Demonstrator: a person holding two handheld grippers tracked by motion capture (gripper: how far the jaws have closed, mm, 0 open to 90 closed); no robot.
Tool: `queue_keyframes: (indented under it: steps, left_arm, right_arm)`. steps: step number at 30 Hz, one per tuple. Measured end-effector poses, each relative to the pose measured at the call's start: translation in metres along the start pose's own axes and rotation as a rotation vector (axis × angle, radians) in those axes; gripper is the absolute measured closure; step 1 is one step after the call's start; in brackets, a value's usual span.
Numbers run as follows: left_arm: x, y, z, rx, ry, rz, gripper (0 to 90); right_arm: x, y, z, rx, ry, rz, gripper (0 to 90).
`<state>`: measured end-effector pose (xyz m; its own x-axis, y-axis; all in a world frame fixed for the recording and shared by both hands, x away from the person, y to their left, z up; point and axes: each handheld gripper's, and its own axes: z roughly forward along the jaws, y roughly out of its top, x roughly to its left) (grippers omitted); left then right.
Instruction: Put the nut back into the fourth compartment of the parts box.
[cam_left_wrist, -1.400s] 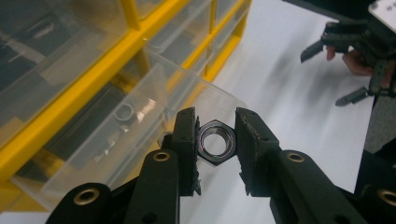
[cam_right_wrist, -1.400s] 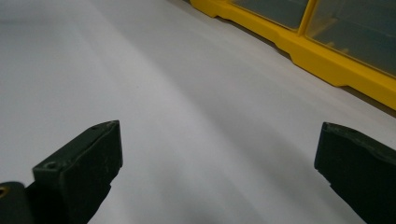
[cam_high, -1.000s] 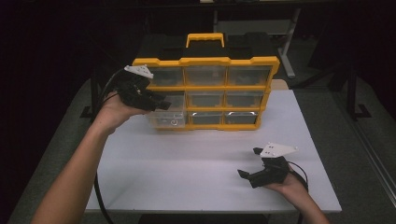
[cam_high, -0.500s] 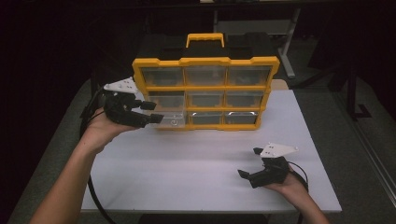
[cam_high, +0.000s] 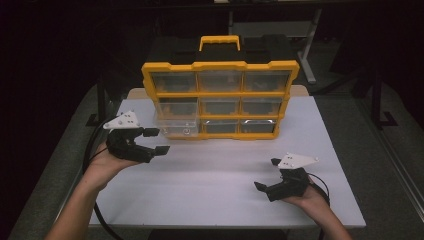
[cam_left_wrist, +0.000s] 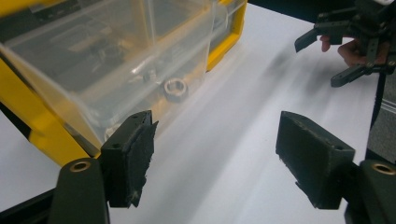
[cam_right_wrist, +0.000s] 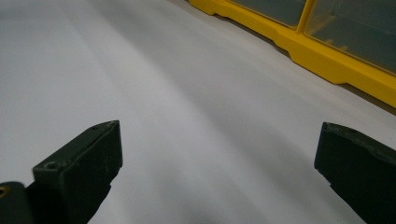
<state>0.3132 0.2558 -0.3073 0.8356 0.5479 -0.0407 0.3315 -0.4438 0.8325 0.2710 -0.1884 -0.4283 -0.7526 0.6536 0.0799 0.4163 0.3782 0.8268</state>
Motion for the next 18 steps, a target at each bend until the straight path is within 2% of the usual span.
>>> queue_keyframes:
  steps: [1, 3, 5, 8, 11, 12, 18]
  left_arm:
    - [0.0, -0.006, 0.002, -0.015, 0.001, -0.022, 25.8]
    - [0.0, -0.016, 0.006, -0.022, 0.007, -0.025, 22.8]
    - [0.0, -0.024, 0.008, -0.011, 0.016, -0.012, 19.6]
    - [-0.004, -0.038, 0.011, -0.026, 0.041, 0.004, 15.4]
    - [-0.005, -0.051, 0.013, -0.055, 0.051, -0.002, 12.0]
    - [-0.006, -0.057, 0.015, -0.072, 0.052, -0.018, 11.1]
    - [-0.007, -0.08, 0.025, -0.077, 0.06, -0.021, 3.7]
  right_arm:
    - [0.0, 0.0, 0.0, 0.001, 0.0, -0.001, 0.3]
    - [0.0, 0.0, 0.0, 0.0, -0.001, 0.0, 0.3]
    - [-0.001, 0.0, -0.001, -0.005, 0.0, -0.002, 0.3]
    - [-0.001, 0.0, -0.001, -0.004, -0.001, 0.0, 0.3]
    - [-0.001, 0.0, 0.0, -0.004, -0.001, -0.001, 0.3]
    - [-0.001, 0.0, 0.0, -0.006, -0.001, -0.002, 0.3]
    - [-0.001, 0.0, 0.0, -0.005, -0.001, 0.0, 0.3]
